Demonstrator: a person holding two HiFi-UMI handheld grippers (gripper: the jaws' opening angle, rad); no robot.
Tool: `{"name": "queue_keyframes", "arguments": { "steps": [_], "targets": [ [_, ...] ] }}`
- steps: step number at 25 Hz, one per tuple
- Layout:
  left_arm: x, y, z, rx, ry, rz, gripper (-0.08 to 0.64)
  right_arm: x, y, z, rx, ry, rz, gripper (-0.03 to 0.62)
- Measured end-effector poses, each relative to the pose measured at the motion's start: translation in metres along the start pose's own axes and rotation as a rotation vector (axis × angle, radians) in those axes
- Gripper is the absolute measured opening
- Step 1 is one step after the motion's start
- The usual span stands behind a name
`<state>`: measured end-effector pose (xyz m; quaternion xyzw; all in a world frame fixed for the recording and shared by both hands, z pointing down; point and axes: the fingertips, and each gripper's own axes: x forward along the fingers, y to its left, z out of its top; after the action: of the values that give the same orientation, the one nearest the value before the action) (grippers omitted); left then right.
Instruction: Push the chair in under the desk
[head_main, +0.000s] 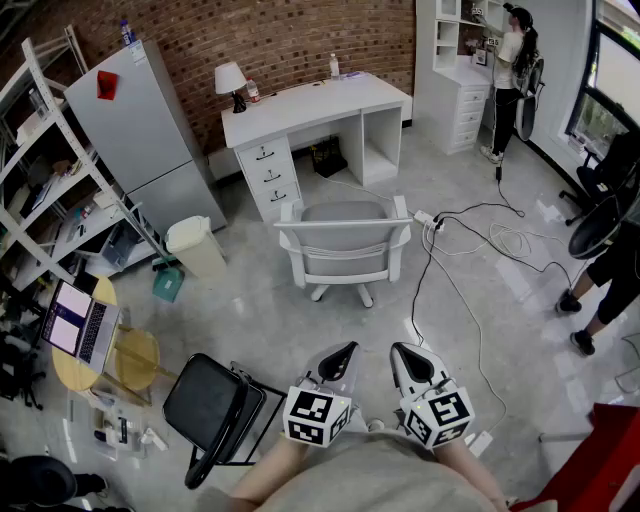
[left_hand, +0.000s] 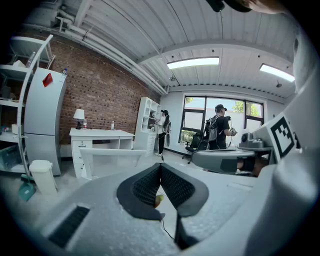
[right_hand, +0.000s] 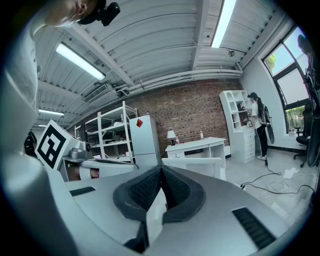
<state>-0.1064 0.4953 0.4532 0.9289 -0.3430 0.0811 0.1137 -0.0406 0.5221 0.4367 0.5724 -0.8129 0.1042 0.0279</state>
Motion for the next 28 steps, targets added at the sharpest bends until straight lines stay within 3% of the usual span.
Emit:
{"name": "queue_keyframes", "arguments": {
  "steps": [19,28],
  "targets": [
    [0.001,-0.009,-0.002,-0.012,0.009,-0.001,0.011,-0.009,-0.003,-0.002,0.005,-0.018,-0.009,0.008],
    [0.007,0.01,-0.006,-0.028,0.025,0.014,0.011,0.01,-0.005,0.004,0.051,-0.024,0.007,0.008]
  ]
}}
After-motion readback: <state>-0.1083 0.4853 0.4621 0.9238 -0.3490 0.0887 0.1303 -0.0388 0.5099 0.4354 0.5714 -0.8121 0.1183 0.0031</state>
